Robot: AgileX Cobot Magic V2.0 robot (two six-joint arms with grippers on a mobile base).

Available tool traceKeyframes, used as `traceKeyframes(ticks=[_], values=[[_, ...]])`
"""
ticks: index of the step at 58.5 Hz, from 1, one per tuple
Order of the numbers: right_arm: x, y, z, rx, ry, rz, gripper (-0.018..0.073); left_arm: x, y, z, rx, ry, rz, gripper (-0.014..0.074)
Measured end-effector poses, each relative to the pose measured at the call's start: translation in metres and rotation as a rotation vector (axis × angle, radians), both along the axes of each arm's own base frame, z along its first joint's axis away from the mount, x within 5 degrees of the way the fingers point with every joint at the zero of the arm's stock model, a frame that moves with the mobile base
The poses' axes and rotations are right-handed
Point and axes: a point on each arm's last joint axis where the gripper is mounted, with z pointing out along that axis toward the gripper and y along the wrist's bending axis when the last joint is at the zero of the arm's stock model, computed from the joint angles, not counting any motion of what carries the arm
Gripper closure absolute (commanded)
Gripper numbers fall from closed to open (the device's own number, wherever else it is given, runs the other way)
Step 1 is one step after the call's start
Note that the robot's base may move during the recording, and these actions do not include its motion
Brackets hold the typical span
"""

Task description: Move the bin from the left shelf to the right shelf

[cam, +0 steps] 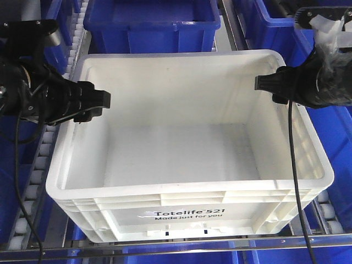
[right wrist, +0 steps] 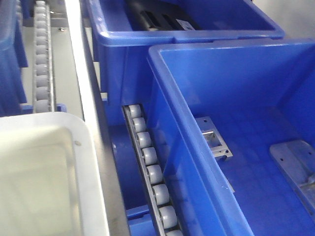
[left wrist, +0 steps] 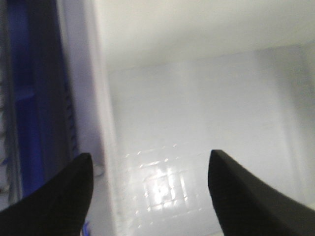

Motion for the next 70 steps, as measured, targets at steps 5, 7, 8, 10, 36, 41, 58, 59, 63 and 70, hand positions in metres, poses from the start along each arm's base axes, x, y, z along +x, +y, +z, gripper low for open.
traceKeyframes(ticks=[5, 7, 8, 10, 36, 41, 58, 59, 63, 70], values=[[-0.011, -0.003, -0.005, 0.004, -0.026, 0.036, 0.0119, -0.005, -0.001, -0.001, -0.006, -0.034, -0.033, 0.0118], [-0.016, -0.004, -0.008, 0.005, -0.039, 0.055, 0.0120, -0.008, 0.000, -0.004, -0.006, -0.039, -0.040, 0.0118], [-0.019, -0.005, -0.010, 0.007, -0.049, 0.066, 0.0120, -0.010, 0.001, -0.006, -0.002, -0.040, -0.044, 0.0118], [-0.026, -0.006, -0.014, 0.006, -0.063, 0.087, 0.0120, -0.014, 0.003, -0.009, 0.000, -0.044, -0.050, 0.0118], [-0.138, -0.044, -0.012, 0.009, -0.435, 0.283, 0.0120, -0.105, 0.052, -0.007, -0.107, -0.352, -0.114, 0.0118], [-0.160, -0.053, -0.023, 0.006, -0.492, 0.300, 0.0120, -0.124, 0.062, -0.012, -0.132, -0.412, -0.120, 0.0122], [-0.219, -0.075, -0.060, 0.064, -0.732, 0.320, 0.0120, -0.185, 0.086, -0.054, -0.169, -0.569, -0.239, 0.0176], [-0.221, -0.075, -0.062, 0.068, -0.746, 0.322, 0.0120, -0.188, 0.087, -0.057, -0.169, -0.580, -0.251, 0.0182], [-0.227, -0.077, -0.071, 0.089, -0.785, 0.326, 0.0128, -0.199, 0.091, -0.066, -0.174, -0.623, -0.288, 0.0202], [-0.229, -0.077, -0.082, 0.093, -0.794, 0.332, 0.0260, -0.211, 0.096, -0.076, -0.186, -0.686, -0.305, 0.0288]])
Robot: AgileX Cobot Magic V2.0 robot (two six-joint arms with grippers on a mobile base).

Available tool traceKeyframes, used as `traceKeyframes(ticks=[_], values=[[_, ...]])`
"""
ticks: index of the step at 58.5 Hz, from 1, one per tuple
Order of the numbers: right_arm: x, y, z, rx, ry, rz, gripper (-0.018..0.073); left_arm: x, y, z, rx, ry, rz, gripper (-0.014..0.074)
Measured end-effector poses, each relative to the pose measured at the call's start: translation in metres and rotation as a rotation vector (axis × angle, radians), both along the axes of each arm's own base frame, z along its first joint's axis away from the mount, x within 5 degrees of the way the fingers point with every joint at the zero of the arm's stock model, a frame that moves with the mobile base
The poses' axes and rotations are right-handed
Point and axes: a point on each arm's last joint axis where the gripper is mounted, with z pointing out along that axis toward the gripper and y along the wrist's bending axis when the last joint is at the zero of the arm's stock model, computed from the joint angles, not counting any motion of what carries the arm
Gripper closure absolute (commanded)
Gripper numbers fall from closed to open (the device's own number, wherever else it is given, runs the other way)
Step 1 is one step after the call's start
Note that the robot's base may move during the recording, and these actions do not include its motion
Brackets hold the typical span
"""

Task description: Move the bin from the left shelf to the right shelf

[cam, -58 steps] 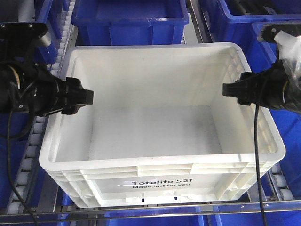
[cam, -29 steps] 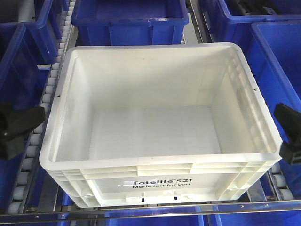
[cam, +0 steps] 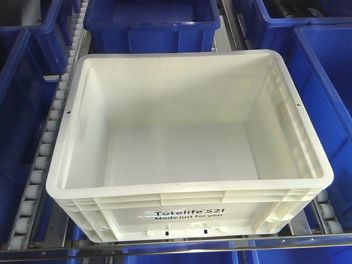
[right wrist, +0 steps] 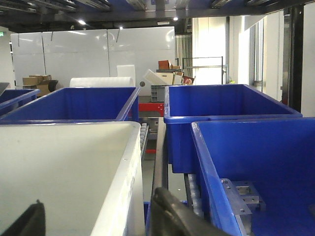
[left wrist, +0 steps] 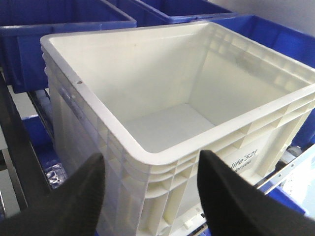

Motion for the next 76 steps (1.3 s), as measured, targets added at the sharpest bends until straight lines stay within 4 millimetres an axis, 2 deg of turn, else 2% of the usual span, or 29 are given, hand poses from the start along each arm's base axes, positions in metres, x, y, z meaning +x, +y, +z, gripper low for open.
traceKeyframes(ticks=[7, 10, 54, 65, 76], values=[[0.000, 0.000, -0.002, -0.004, 0.001, 0.001, 0.0548, -0.003, 0.001, -0.002, -0.004, -0.017, -0.002, 0.0503], [0.000, 0.000, -0.002, -0.004, 0.002, 0.001, 0.0573, -0.003, 0.001, -0.002, -0.004, -0.017, -0.002, 0.0606], [0.000, 0.000, -0.002, -0.005, 0.001, 0.002, 0.0566, -0.001, 0.001, -0.004, -0.011, -0.026, 0.008, 0.0604], [0.000, 0.000, -0.002, -0.005, 0.001, 0.002, 0.0566, 0.006, 0.008, -0.020, -0.002, -0.012, 0.214, 0.0604], [0.000, 0.000, -0.002, -0.005, 0.001, 0.002, 0.0566, 0.011, 0.019, -0.050, 0.013, -0.074, 0.452, 0.0603]])
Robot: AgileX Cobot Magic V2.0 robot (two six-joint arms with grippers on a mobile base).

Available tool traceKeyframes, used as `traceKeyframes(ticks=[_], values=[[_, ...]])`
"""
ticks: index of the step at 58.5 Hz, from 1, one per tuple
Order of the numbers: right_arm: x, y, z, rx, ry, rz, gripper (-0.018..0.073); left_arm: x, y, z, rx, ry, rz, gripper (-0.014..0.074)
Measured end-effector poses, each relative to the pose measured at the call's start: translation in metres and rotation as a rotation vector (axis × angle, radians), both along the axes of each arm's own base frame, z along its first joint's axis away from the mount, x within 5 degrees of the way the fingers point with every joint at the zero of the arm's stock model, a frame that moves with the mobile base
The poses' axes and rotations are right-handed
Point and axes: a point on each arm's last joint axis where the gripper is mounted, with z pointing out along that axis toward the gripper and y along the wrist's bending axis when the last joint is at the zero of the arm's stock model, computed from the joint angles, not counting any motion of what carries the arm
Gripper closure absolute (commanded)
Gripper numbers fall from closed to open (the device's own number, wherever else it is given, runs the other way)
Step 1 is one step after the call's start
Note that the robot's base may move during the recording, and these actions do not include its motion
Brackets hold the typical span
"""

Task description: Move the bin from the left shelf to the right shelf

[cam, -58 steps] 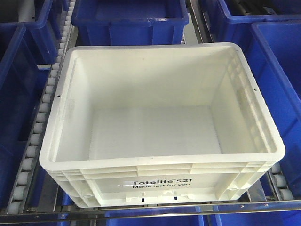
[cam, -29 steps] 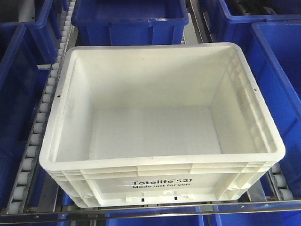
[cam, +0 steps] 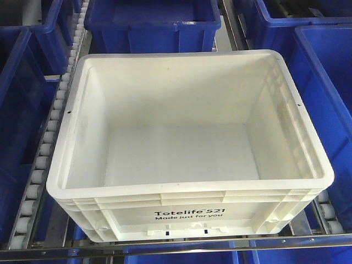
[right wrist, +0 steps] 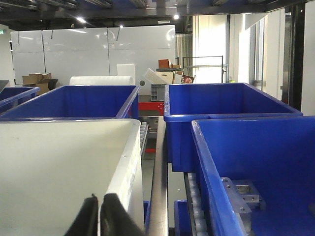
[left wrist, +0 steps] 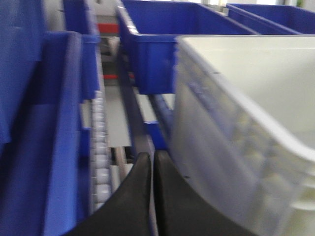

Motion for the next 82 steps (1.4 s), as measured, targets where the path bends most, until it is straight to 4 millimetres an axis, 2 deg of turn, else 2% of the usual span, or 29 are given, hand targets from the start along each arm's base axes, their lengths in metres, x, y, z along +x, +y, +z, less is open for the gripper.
traceKeyframes(ticks=[10, 17, 27, 82], values=[[0.000, 0.000, 0.000, 0.000, 0.001, 0.000, 0.0566, 0.008, 0.005, -0.028, 0.032, -0.022, 0.091, 0.0603], [0.000, 0.000, 0.000, 0.000, 0.001, 0.000, 0.0566, 0.011, 0.006, -0.040, 0.035, -0.028, 0.104, 0.0603], [0.000, 0.000, 0.000, 0.000, 0.001, 0.000, 0.0566, 0.011, 0.006, -0.037, 0.036, -0.083, 0.109, 0.0604], [0.000, 0.000, 0.000, 0.000, 0.001, 0.000, 0.0566, 0.011, 0.007, -0.037, 0.045, -0.085, 0.114, 0.0603]])
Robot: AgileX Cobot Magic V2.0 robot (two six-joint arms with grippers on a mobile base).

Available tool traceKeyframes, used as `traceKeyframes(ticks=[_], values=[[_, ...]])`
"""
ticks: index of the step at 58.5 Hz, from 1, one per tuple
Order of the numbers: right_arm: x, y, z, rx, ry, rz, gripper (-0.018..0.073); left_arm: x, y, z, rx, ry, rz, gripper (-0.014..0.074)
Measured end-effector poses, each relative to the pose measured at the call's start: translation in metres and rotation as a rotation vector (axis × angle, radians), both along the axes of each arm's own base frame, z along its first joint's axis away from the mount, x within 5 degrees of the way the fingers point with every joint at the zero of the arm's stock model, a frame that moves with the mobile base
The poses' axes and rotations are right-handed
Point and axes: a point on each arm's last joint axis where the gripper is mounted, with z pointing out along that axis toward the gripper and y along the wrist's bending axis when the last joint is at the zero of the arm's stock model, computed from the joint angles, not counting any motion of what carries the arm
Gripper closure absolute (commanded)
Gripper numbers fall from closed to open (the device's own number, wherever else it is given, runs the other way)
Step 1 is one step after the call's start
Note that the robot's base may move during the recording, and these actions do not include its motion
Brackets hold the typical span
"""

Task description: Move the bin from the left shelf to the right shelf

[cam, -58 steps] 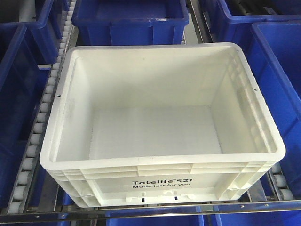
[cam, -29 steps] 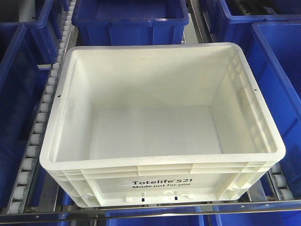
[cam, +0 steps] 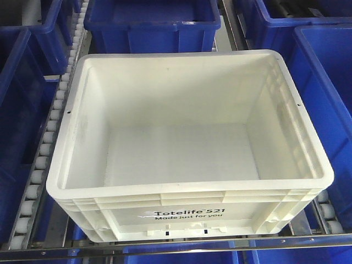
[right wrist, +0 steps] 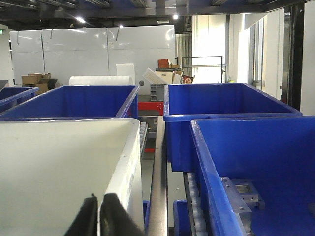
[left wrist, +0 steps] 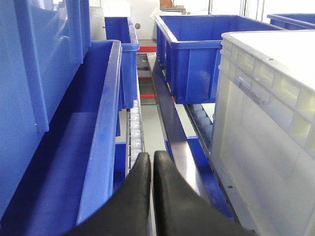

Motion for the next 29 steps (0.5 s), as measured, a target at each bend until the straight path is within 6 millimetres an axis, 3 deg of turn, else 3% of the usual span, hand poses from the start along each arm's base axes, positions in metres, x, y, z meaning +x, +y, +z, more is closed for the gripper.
traceKeyframes(ticks=[11, 23, 29], values=[[0.000, 0.000, -0.001, -0.042, -0.005, -0.022, 0.0566, 0.000, 0.000, 0.000, 0.000, 0.000, 0.000, 0.0603], [0.000, -0.004, -0.004, -0.028, 0.035, -0.165, 0.0566, 0.000, 0.000, 0.000, 0.000, 0.000, 0.000, 0.0603], [0.004, -0.005, -0.017, -0.071, 0.049, -0.221, 0.0566, 0.000, 0.000, 0.000, 0.000, 0.000, 0.000, 0.0603]])
